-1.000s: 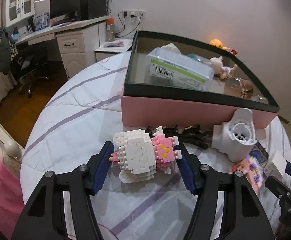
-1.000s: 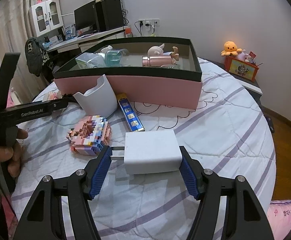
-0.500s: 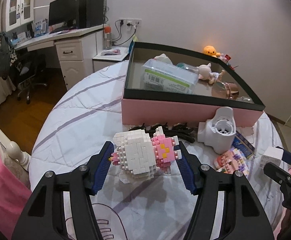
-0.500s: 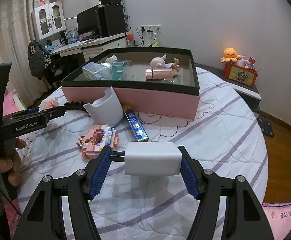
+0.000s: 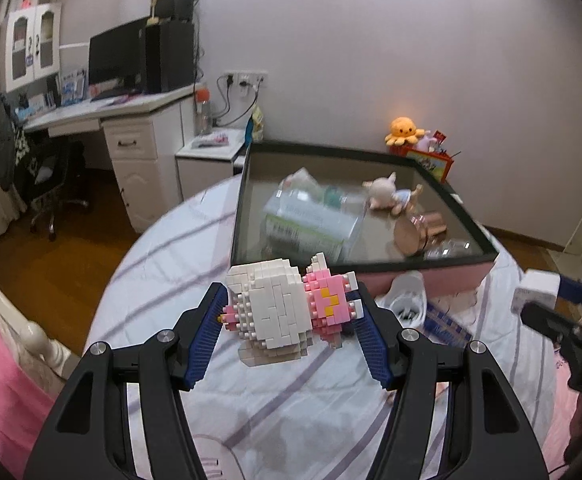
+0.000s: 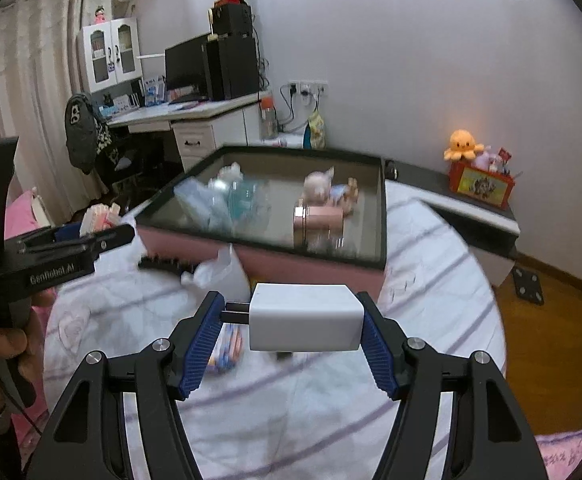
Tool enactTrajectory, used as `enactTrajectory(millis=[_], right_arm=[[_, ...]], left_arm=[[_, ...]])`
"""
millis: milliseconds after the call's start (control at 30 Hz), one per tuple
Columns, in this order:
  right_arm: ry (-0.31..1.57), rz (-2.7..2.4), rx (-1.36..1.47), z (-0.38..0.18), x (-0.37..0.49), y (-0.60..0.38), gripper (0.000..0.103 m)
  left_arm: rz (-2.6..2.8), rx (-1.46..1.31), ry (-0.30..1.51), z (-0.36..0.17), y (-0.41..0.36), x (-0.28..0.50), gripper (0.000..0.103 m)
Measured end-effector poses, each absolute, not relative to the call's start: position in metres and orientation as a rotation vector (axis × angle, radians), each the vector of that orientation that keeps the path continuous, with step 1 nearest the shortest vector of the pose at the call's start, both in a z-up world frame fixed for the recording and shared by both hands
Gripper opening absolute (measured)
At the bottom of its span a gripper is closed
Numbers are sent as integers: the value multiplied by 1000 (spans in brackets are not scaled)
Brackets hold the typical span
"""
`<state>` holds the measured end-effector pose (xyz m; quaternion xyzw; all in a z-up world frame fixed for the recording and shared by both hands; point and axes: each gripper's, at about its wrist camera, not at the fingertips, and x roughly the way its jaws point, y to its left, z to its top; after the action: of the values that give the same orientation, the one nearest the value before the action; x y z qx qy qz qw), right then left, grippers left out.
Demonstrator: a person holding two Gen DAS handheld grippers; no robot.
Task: Organize rigid objects
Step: 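Carry both items over the pink box and open both tools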
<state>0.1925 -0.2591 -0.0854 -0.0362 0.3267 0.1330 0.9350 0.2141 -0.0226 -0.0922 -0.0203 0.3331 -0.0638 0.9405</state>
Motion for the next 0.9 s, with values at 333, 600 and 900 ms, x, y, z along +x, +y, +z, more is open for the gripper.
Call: enactTrajectory(millis=[333,600,900], right_arm=[[605,300,-72,-42,264,-253,67],[724,313,-14,-67,350,-253,67],[850,292,81,-113,399,-266,68]], left_arm=[[-167,-6,619,-56,-41,263,63],[-198,13,711,-70,-60,353,63],[-188,24,834,-112,-69,409,66]])
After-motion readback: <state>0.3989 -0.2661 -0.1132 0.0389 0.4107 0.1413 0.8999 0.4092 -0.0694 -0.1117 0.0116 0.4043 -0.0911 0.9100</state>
